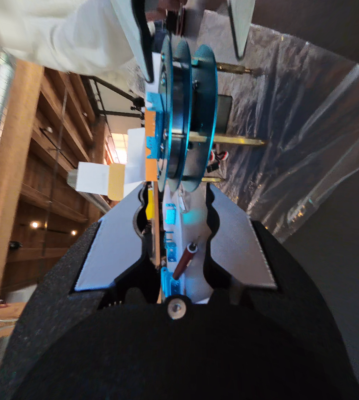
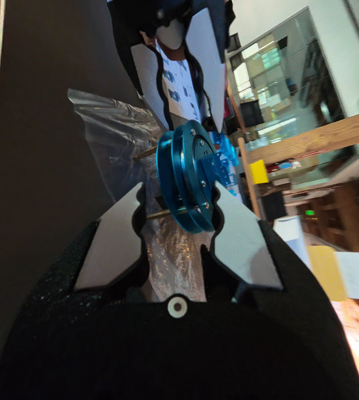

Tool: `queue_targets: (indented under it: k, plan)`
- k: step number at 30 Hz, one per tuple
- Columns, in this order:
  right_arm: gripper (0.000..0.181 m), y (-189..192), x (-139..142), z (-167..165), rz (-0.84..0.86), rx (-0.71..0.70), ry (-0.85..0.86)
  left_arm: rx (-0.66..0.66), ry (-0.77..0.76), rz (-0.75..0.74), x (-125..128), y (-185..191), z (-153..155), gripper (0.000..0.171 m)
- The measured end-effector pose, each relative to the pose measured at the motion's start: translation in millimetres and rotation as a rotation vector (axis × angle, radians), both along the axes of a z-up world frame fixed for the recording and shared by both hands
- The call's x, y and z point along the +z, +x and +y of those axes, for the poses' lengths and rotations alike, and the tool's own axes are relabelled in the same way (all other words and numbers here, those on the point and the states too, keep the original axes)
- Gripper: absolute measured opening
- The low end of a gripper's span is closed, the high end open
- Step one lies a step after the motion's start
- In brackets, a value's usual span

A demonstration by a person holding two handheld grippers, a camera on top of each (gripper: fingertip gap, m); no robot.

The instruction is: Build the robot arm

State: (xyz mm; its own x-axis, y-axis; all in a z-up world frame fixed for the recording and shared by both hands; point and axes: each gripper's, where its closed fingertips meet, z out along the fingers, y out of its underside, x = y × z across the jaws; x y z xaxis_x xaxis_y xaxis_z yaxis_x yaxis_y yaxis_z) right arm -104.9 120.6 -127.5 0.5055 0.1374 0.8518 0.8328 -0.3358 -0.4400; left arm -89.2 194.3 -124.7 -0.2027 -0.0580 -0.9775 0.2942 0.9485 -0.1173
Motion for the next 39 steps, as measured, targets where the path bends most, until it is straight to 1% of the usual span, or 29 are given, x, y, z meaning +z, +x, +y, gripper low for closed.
queue_targets:
  k: [2,3,4,5,8,10,12,14,17,19,21,22,25,30,33,35,36,37,39]
  plan:
    - [0.043,6,0,5,-0.114,-0.058,-0.012,-0.038,0.014,-0.042,6,1,-8,0.055]
    - [0.041,10,1,7,-0.144,-0.086,-0.020,-0.051,0.026,-0.052,7,2,-11,0.054]
    - [0.041,13,1,8,-0.162,-0.105,-0.031,-0.054,0.040,-0.054,5,4,-13,0.048]
    - [0.041,16,0,9,-0.190,-0.123,-0.043,-0.055,0.057,-0.051,0,6,-14,0.037]
    - [0.039,22,1,10,-0.269,-0.173,-0.076,-0.044,0.126,-0.140,1,12,-16,0.033]
    - [0.038,25,4,10,-0.271,-0.180,-0.094,-0.013,0.115,-0.104,3,15,-15,0.033]
    - [0.033,27,19,10,-0.237,-0.155,-0.106,0.015,0.030,-0.005,8,18,-14,0.032]
    - [0.030,28,38,12,-0.118,-0.128,-0.147,0.028,-0.099,0.141,17,19,-13,0.032]
    - [0.031,29,60,11,0.208,-0.044,-0.304,0.002,-0.289,0.423,31,13,-19,0.032]
    - [0.031,31,67,9,0.399,0.017,-0.449,-0.016,-0.430,0.643,36,7,-26,0.032]
    - [0.031,32,68,7,0.623,0.075,-0.617,-0.027,-0.574,0.899,36,-1,-33,0.032]
    - [0.031,34,67,7,0.712,0.103,-0.678,-0.028,-0.630,0.993,35,-3,-35,0.032]
    - [0.031,44,58,13,0.866,0.140,-0.773,-0.011,-0.738,1.140,30,0,-33,0.032]
    - [0.030,52,36,23,1.067,0.206,-0.861,0.006,-0.901,1.343,11,2,-27,0.032]
    - [0.031,56,34,31,1.169,0.267,-0.834,-0.001,-0.971,1.399,7,6,-21,0.032]
    - [0.031,60,36,38,1.210,0.304,-0.783,0.002,-1.010,1.440,6,9,-18,0.032]
    - [0.033,65,41,43,1.205,0.324,-0.708,0.007,-1.035,1.462,6,10,-16,0.032]
    - [0.043,71,53,46,1.199,0.349,-0.600,0.012,-1.062,1.487,5,11,-15,0.032]
    - [0.046,83,80,38,1.168,0.397,-0.395,0.035,-1.136,1.547,2,13,-10,0.032]
